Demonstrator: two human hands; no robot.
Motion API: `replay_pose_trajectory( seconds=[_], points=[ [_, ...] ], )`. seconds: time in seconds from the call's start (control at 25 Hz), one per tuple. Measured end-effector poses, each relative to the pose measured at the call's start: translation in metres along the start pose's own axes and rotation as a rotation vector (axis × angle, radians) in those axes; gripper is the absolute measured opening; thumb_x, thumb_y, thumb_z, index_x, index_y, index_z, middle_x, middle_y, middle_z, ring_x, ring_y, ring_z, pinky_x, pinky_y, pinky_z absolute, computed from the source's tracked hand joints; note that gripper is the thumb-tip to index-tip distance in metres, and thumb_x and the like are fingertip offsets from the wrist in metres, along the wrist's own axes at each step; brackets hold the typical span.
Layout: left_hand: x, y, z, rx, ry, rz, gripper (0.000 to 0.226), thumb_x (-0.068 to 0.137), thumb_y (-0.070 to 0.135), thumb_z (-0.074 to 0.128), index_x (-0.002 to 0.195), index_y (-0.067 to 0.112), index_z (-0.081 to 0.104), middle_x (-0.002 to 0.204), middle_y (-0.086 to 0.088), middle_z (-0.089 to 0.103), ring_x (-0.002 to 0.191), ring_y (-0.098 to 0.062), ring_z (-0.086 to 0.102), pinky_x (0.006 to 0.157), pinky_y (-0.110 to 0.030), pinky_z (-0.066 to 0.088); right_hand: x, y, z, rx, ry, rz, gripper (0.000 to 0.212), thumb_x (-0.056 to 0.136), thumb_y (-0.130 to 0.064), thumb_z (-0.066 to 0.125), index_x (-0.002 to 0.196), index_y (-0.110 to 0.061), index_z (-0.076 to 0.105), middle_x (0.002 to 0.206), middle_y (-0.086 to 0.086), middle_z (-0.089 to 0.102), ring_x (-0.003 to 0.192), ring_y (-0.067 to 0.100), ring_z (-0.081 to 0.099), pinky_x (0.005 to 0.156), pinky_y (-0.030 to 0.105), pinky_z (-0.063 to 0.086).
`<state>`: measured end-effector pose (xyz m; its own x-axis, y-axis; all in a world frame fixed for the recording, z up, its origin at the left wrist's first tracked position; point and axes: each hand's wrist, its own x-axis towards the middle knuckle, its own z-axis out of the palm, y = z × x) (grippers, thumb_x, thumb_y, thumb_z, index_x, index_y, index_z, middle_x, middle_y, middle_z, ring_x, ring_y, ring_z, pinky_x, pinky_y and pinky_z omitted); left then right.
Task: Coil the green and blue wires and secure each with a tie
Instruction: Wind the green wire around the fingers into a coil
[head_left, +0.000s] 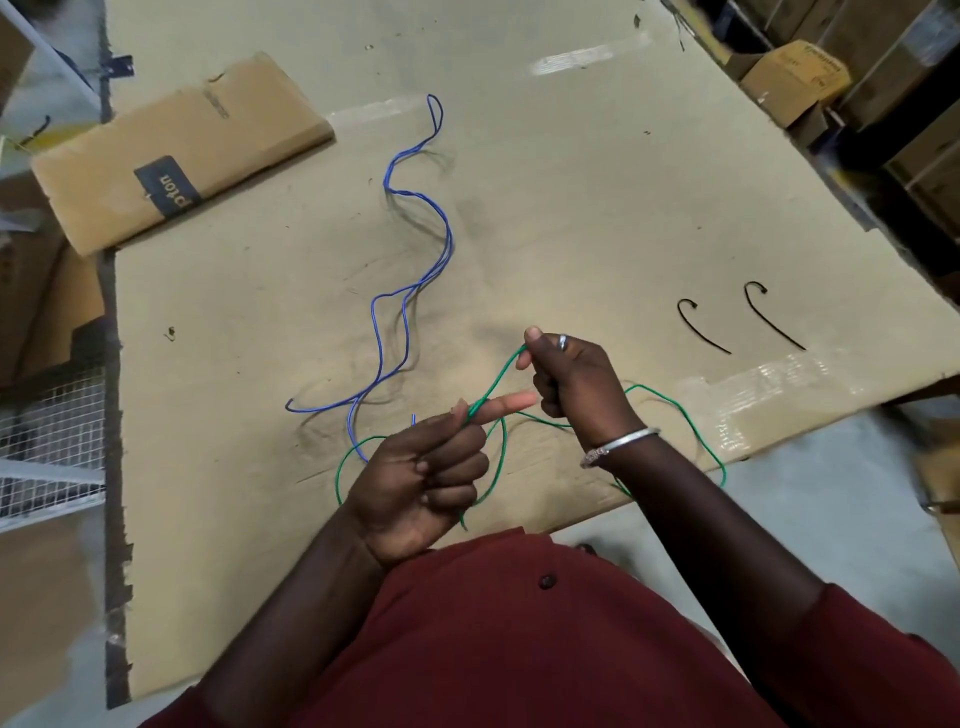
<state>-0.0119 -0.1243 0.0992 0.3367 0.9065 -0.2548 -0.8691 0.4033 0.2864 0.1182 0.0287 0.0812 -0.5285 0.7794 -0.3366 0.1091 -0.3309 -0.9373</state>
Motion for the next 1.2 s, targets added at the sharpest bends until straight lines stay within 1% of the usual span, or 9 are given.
replay_pose_trajectory(
  seconds=[0.16,0.24,0.32,0.52,0.68,0.8,0.96,1.12,1.2],
  points=[
    [0.004,0.001,0.003,-0.023,-0.003,0.072,0.052,0.11,0.024,0.035,0.159,0.004,0.032,0.069,0.004,0.051,0.056,-0.005,0.041,0.048,-0.016,0.038,-0.001,0.017,-0.006,-0.174,-0.016,-0.046,0.046,0.106,-0.029,0.055,0.061,-0.025,0.066,0.051,0.004,0.031,0.043,0.011,0.026,0.044,0.021,0.023],
    [0.01,0.012,0.004,-0.059,-0.009,0.181,0.052,0.111,0.028,0.033,0.161,0.014,0.031,0.138,-0.009,0.063,0.115,-0.023,0.066,0.094,-0.034,0.058,-0.011,0.029,-0.006,-0.247,-0.062,-0.077,0.032,0.104,-0.022,0.058,0.072,-0.023,0.06,0.052,-0.006,0.042,0.045,0.004,0.034,0.047,0.017,0.029],
    [0.014,0.024,0.0,-0.019,0.04,0.301,0.051,0.111,0.032,0.028,0.161,0.021,0.029,0.168,-0.015,0.032,0.15,-0.044,0.035,0.121,-0.056,0.033,-0.029,0.045,-0.001,-0.282,-0.122,-0.064,0.022,0.101,-0.017,0.061,0.081,-0.017,0.052,0.052,-0.009,0.05,0.047,0.005,0.043,0.049,0.021,0.037],
    [0.024,0.032,-0.018,0.489,0.361,0.471,0.046,0.11,0.033,0.03,0.154,0.028,0.045,0.163,-0.01,0.042,0.148,-0.025,0.044,0.117,-0.039,0.035,-0.065,0.027,-0.006,-0.731,-0.365,0.008,0.053,0.103,-0.045,0.05,0.058,-0.021,0.062,0.049,0.011,0.052,0.045,0.013,0.051,0.058,0.039,0.047],
    [0.015,0.029,-0.035,1.263,0.482,0.284,0.042,0.11,0.03,0.039,0.13,0.011,0.071,0.129,-0.004,0.075,0.14,-0.018,0.054,0.118,-0.041,0.035,-0.078,-0.023,-0.015,-0.25,-0.452,-0.035,0.033,0.097,-0.019,0.05,0.066,-0.013,0.06,0.053,0.009,0.051,0.047,0.021,0.045,0.055,0.035,0.042],
    [-0.003,0.025,-0.024,1.016,0.316,0.097,0.047,0.111,0.03,0.037,0.134,-0.001,0.064,0.046,-0.013,0.056,0.072,-0.04,0.074,0.11,-0.056,0.041,-0.055,-0.046,-0.032,0.092,-0.311,-0.011,0.026,0.094,-0.014,0.051,0.07,-0.008,0.058,0.053,0.0,0.033,0.042,0.012,0.029,0.044,0.021,0.03],
    [-0.013,0.013,-0.003,0.533,0.072,0.026,0.05,0.109,0.022,0.035,0.135,-0.017,0.054,0.038,-0.003,0.012,0.028,-0.017,0.024,0.124,-0.06,0.024,-0.021,-0.029,-0.037,-0.08,-0.091,-0.016,0.029,0.104,-0.02,0.058,0.078,-0.014,0.07,0.049,-0.006,0.028,0.044,0.011,0.019,0.045,0.019,0.019],
    [-0.006,0.003,0.013,0.084,-0.124,0.097,0.052,0.111,0.022,0.034,0.155,-0.005,0.033,0.054,-0.008,0.05,0.047,-0.018,0.053,0.123,-0.061,0.022,-0.014,0.002,-0.025,-0.205,0.003,-0.093,0.01,0.097,-0.016,0.069,0.089,-0.015,0.064,0.051,-0.014,0.045,0.043,0.0,0.035,0.047,0.018,0.029],
    [0.005,0.008,0.017,0.02,-0.104,0.216,0.052,0.11,0.027,0.032,0.159,0.008,0.032,0.132,-0.026,0.065,0.124,-0.039,0.062,0.124,-0.065,0.014,-0.023,0.015,-0.02,-0.242,-0.083,-0.116,0.014,0.097,-0.016,0.067,0.089,-0.015,0.057,0.056,-0.012,0.056,0.046,-0.001,0.044,0.049,0.013,0.034]
  ],
)
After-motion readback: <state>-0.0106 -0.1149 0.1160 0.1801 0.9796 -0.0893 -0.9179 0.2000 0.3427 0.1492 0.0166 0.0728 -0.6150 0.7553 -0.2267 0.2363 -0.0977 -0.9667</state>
